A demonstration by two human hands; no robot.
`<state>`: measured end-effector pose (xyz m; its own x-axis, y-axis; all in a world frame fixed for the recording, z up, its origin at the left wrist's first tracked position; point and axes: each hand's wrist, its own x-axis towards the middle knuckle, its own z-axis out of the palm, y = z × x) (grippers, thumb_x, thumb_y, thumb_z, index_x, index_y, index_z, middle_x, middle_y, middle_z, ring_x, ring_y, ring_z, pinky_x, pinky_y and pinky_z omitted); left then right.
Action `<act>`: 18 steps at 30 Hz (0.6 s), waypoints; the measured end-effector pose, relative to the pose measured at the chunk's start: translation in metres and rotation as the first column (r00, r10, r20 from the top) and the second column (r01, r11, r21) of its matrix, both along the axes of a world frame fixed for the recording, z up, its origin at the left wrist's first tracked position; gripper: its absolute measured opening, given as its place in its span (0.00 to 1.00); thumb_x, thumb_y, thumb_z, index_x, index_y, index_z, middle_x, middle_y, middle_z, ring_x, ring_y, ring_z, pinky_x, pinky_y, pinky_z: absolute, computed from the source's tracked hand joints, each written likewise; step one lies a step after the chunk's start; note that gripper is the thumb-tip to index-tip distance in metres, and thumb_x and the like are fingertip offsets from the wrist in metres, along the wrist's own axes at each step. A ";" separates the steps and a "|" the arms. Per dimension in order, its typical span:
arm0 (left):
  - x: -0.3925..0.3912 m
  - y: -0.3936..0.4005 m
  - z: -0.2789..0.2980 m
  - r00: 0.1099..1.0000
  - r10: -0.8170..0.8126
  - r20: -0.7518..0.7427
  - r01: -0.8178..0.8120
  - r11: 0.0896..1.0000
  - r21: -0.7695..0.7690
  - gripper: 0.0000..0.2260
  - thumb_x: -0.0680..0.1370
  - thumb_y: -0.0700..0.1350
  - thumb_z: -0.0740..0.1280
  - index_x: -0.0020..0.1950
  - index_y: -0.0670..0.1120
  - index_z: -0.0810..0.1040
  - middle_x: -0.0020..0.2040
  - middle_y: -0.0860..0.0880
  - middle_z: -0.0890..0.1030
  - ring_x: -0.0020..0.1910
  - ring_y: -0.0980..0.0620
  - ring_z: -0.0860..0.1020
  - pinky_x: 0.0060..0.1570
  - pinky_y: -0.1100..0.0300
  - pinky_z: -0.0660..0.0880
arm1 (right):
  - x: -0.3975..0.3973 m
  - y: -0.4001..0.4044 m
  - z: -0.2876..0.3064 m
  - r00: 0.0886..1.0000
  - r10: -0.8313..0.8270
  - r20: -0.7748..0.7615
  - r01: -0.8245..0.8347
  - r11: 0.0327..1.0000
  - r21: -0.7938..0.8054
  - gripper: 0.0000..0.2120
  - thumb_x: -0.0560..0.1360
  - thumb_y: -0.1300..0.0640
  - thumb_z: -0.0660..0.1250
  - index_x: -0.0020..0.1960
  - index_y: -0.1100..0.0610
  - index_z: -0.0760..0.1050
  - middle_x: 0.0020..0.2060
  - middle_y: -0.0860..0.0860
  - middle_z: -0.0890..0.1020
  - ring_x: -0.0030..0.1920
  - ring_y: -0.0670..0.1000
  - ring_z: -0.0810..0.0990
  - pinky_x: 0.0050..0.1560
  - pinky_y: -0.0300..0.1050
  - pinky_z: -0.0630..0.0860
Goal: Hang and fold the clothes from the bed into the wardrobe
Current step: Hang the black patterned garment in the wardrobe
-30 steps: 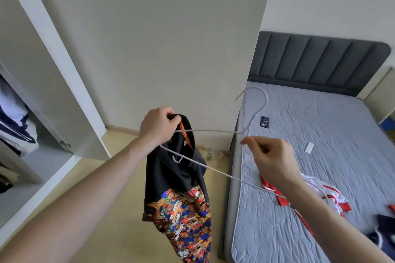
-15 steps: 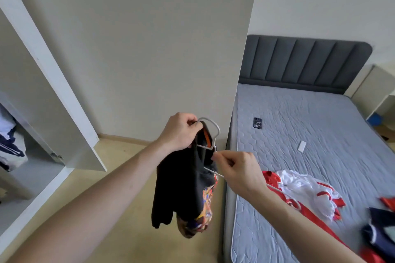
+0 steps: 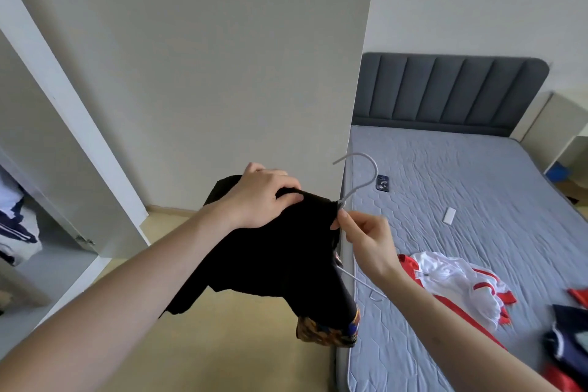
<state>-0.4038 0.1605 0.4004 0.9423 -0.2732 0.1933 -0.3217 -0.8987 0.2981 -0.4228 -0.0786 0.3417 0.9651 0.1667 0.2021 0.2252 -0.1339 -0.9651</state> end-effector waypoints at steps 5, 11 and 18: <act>0.003 0.013 0.003 0.999 0.039 0.024 -0.035 0.992 -0.122 0.06 0.82 0.54 0.66 0.52 0.57 0.83 0.43 0.56 0.78 0.42 0.58 0.76 0.44 0.54 0.73 | -0.013 0.002 0.007 0.954 -0.165 0.251 0.192 0.978 -0.085 0.07 0.79 0.61 0.71 0.54 0.50 0.83 0.45 0.42 0.82 0.48 0.45 0.80 0.49 0.30 0.71; 0.003 0.023 0.017 0.993 0.065 0.100 -0.031 0.950 -0.310 0.11 0.81 0.56 0.65 0.51 0.52 0.84 0.46 0.56 0.83 0.49 0.53 0.81 0.52 0.46 0.78 | -0.044 -0.007 -0.024 0.957 -0.052 0.284 0.092 0.987 -0.129 0.09 0.78 0.64 0.69 0.51 0.50 0.82 0.47 0.45 0.84 0.47 0.50 0.82 0.49 0.40 0.77; -0.005 0.013 0.032 0.995 0.051 0.084 -0.005 0.880 -0.474 0.07 0.83 0.49 0.68 0.53 0.51 0.86 0.49 0.57 0.85 0.53 0.55 0.82 0.59 0.46 0.77 | -0.020 0.002 -0.043 0.976 -0.121 -0.182 0.142 0.984 0.110 0.14 0.84 0.63 0.62 0.54 0.48 0.83 0.41 0.47 0.85 0.42 0.47 0.83 0.43 0.41 0.78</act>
